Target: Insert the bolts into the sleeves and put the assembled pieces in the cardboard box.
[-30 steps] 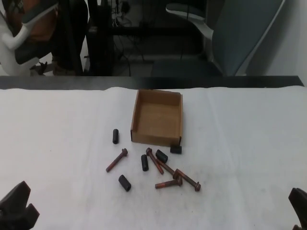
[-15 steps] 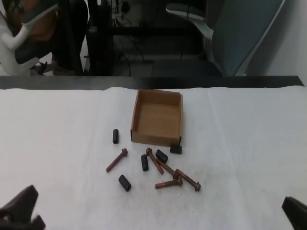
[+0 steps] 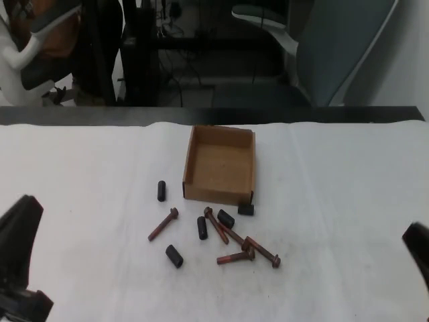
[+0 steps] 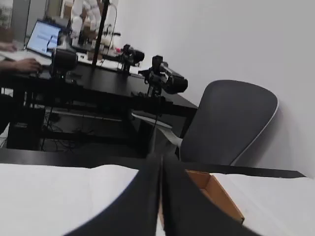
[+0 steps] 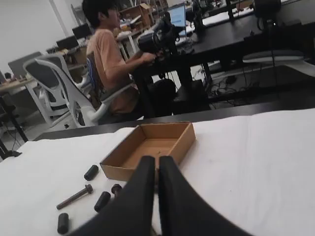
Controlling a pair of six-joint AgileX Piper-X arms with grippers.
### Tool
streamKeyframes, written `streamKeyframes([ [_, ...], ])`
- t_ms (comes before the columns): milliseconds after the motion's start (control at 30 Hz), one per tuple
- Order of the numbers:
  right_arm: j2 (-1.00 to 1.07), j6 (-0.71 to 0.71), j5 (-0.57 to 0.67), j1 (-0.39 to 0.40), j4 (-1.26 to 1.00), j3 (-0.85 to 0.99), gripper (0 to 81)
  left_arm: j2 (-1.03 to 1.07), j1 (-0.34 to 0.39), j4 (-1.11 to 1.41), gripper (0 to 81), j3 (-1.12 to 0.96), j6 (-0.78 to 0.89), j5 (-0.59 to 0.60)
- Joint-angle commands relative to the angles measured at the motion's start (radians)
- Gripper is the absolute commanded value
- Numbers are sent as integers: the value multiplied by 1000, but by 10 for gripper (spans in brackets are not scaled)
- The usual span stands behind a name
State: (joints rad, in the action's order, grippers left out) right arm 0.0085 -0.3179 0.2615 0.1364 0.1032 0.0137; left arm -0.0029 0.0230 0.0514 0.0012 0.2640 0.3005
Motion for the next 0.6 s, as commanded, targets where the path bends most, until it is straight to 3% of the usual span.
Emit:
streamKeyframes([
  [0, 48, 13, -4, 1, -35, 80, 66, 3, -2, 7, 133, -49, -21, 40],
  [67, 104, 37, -21, 1, -48, 136, 186, 12, -2, -19, 274, -91, -46, 40],
  [133, 192, 42, -43, 1, -51, 203, 368, 58, -2, -17, 407, -123, -47, 40],
  [200, 304, 42, -37, 1, -51, 272, 511, 120, -2, -18, 482, -152, -47, 40],
  [400, 687, 61, 63, 19, -48, 516, 535, 347, -2, -18, 494, -233, -64, 76],
  [567, 974, 160, 101, 47, -19, 757, 535, 517, -1, -18, 494, -314, -138, 91],
])
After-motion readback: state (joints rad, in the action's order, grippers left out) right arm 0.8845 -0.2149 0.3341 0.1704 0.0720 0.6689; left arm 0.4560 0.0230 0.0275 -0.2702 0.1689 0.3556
